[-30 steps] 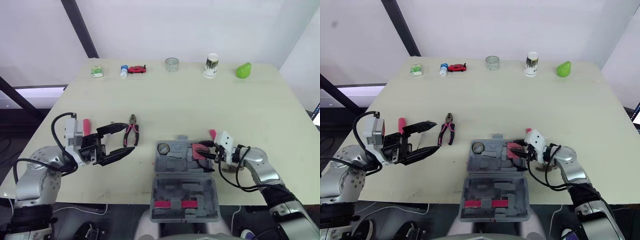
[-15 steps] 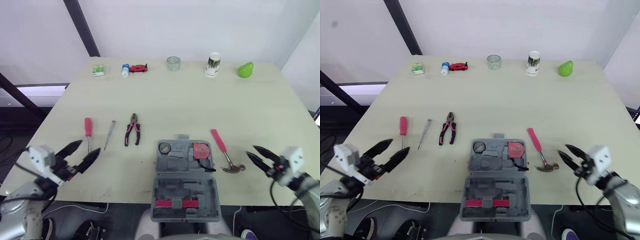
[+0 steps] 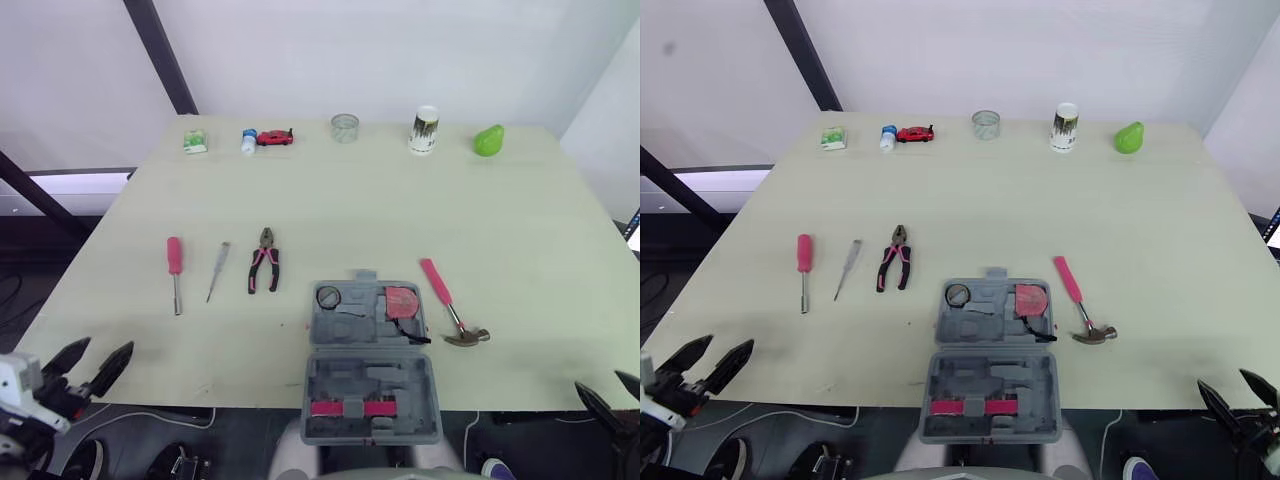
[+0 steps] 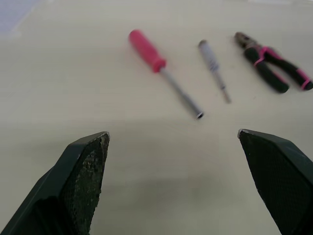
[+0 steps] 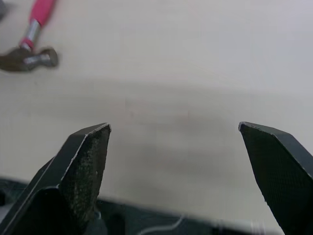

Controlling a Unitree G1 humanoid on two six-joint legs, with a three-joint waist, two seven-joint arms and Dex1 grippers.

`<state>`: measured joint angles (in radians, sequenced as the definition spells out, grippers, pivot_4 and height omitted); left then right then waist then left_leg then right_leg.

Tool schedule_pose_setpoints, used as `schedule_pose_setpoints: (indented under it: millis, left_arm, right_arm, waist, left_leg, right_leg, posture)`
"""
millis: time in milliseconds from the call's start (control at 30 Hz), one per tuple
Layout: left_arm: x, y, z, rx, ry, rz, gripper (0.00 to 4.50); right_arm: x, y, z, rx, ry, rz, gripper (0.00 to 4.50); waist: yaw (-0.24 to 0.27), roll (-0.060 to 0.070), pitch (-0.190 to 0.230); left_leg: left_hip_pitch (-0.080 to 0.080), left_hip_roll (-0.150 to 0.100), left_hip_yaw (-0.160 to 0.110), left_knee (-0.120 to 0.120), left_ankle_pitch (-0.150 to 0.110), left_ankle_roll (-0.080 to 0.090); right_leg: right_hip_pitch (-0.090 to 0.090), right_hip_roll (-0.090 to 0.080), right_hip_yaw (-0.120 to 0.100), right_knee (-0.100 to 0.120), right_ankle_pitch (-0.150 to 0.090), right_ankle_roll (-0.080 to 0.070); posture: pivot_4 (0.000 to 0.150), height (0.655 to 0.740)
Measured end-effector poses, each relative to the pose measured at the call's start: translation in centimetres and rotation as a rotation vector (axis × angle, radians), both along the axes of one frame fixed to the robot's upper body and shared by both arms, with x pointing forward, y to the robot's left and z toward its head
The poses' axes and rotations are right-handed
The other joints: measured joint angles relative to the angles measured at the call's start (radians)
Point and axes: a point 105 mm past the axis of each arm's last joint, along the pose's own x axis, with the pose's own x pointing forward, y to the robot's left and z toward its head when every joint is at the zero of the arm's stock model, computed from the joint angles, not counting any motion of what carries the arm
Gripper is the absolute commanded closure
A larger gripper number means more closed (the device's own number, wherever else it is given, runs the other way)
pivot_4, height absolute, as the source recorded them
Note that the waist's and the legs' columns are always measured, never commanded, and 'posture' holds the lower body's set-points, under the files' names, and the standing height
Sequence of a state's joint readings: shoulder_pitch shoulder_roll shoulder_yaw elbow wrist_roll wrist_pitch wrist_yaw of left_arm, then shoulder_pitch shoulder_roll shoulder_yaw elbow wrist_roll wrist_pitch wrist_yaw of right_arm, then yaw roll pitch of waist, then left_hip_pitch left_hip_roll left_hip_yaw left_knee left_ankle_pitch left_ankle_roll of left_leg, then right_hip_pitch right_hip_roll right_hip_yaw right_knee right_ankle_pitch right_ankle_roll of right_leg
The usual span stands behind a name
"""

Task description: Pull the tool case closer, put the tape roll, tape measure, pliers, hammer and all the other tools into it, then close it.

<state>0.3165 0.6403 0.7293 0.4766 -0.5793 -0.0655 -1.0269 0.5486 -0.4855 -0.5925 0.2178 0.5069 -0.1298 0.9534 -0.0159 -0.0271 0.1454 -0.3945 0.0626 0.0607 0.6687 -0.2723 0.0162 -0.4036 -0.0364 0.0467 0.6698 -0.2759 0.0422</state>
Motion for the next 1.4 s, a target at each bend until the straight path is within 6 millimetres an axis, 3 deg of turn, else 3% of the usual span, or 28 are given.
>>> schedule_pose_setpoints:
  millis: [133,200,333,533,700,967,1133,1400]
  left_arm:
    - [0.4,-0.8,0.4,0.004,-0.014,-0.043,0.0]
    - [2.4,-3.2,1.7,0.014,-0.055,-0.14,0.0]
    - [4.1,-4.7,2.9,0.018,-0.105,-0.161,0.0]
    - [8.8,-9.5,4.7,-0.016,-0.143,-0.176,0.0]
    - [11.9,-14.2,4.2,-0.055,-0.124,-0.16,0.0]
    - [15.9,-16.8,4.8,0.003,-0.115,-0.053,0.0]
    - [19.0,-17.7,3.5,0.11,-0.04,0.027,0.0]
    - [21.2,-19.4,2.5,0.131,0.023,0.029,0.0]
  right_arm:
    - [0.3,0.3,0.6,0.001,-0.025,0.033,0.07]
    - [1.4,1.4,2.5,-0.012,-0.07,0.122,0.07]
    - [2.3,3.1,4.1,-0.006,-0.104,0.211,0.07]
    - [6.8,10.9,9.2,0.056,-0.222,0.566,0.07]
    - [9.5,15.8,12.8,0.016,-0.309,0.819,0.07]
    - [11.7,18.3,13.6,-0.03,-0.308,0.964,0.07]
    - [12.6,20.1,13.8,-0.024,-0.326,1.032,0.07]
    - [13.2,21.1,14.4,-0.037,-0.351,1.075,0.07]
  waist:
    - [0.001,-0.001,-0.001]
    - [0.003,0.0,-0.001]
    - [0.005,0.0,-0.002]
    - [-0.001,0.001,-0.002]
    - [0.008,-0.001,-0.002]
    - [0.015,-0.001,-0.002]
    - [0.015,-0.001,-0.002]
    - [0.017,-0.001,-0.002]
  left_leg:
    - [0.001,0.001,0.0,0.0,0.0,0.0]
    - [0.001,0.001,0.001,0.0,0.0,0.0]
    - [0.0,0.001,0.0,0.0,0.0,0.0]
    - [0.0,0.0,0.001,0.001,0.0,0.0]
    - [-0.002,-0.005,-0.005,0.001,0.0,0.0]
    - [-0.004,-0.007,-0.01,0.001,0.0,0.0]
    - [-0.004,-0.007,-0.011,0.002,0.0,0.0]
    - [-0.005,-0.007,-0.011,0.002,0.0,0.0]
  right_leg:
    - [0.0,-0.001,0.0,0.0,0.0,0.0]
    - [0.0,-0.002,0.0,0.0,0.0,0.0]
    - [0.0,-0.002,-0.001,0.0,0.001,0.0]
    - [0.001,0.001,0.001,0.001,0.003,0.003]
    - [0.001,0.002,-0.001,0.0,0.004,0.004]
    - [0.002,0.002,-0.005,0.0,0.004,0.004]
    - [0.002,0.003,-0.006,0.001,0.004,0.004]
    - [0.002,0.002,-0.006,0.0,0.004,0.005]
  posture:
    - [0.15,0.74]
    - [0.15,0.74]
    - [0.15,0.74]
    - [0.15,0.74]
    - [0.15,0.74]
    - [0.15,0.74]
    - [0.15,0.74]
    - [0.15,0.74]
